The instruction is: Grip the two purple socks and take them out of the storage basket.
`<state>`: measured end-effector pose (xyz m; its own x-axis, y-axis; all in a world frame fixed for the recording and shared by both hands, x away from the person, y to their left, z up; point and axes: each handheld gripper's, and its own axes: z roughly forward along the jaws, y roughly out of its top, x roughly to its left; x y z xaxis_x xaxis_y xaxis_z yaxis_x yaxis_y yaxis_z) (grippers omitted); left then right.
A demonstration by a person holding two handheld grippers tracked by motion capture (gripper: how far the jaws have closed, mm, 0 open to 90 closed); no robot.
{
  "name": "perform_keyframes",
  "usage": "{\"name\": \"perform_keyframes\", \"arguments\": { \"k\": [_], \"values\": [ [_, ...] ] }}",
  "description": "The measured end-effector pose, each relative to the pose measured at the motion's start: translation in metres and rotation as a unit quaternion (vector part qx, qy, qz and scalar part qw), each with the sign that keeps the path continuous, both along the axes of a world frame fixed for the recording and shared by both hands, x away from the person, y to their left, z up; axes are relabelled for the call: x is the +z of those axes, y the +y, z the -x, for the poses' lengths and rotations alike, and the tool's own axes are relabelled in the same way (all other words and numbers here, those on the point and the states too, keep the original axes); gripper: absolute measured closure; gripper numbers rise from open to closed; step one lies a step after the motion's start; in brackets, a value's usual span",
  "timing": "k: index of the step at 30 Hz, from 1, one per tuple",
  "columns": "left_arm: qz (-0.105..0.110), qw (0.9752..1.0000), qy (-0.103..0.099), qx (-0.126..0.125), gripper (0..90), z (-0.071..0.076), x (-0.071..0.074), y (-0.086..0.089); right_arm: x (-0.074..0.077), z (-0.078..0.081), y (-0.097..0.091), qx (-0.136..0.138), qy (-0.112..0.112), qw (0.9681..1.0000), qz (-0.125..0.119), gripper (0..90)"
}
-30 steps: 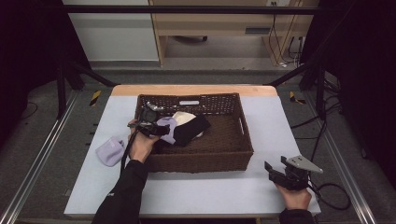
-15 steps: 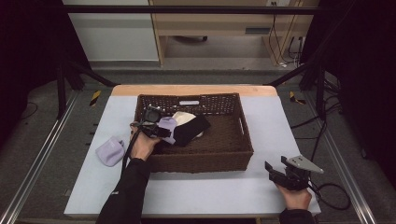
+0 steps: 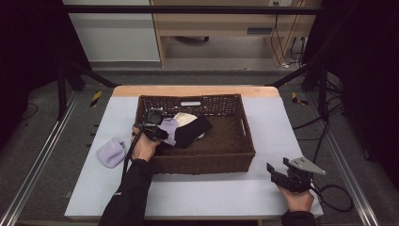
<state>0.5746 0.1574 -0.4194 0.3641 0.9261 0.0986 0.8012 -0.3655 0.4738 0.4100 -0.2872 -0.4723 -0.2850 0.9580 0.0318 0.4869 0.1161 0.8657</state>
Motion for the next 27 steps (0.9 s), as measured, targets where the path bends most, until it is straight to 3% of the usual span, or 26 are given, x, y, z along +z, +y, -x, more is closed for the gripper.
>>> {"name": "perform_keyframes", "arguments": {
  "k": [5, 10, 14, 22, 26, 27],
  "values": [
    [0.001, 1.0000, 0.002, -0.004, 77.9, 0.001, 0.001, 0.000, 0.000, 0.000, 0.000, 0.000, 0.000, 1.0000, 0.001, 30.7],
    [0.005, 1.0000, -0.004, -0.005, 82.4, 0.002, 0.003, 0.000, 0.000, 0.000, 0.000, 0.000, -0.001, 1.0000, 0.000, 30.7],
    [0.026, 0.9990, -0.034, -0.016, 82.8, 0.006, 0.008, 0.001, 0.000, 0.000, 0.000, -0.001, -0.001, 1.0000, 0.000, 30.7],
    [0.085, 0.9912, -0.097, -0.030, 83.2, 0.015, 0.020, 0.009, 0.000, 0.000, 0.000, -0.001, 0.000, 1.0000, 0.002, 30.8],
    [0.120, 0.9847, -0.122, -0.031, 83.5, 0.017, 0.025, 0.015, 0.000, 0.000, -0.001, -0.001, -0.002, 1.0000, 0.001, 30.8],
    [0.134, 0.9821, -0.129, -0.028, 83.5, 0.018, 0.027, 0.017, 0.000, 0.000, -0.001, -0.001, -0.002, 1.0000, 0.001, 30.7]
  ]
}}
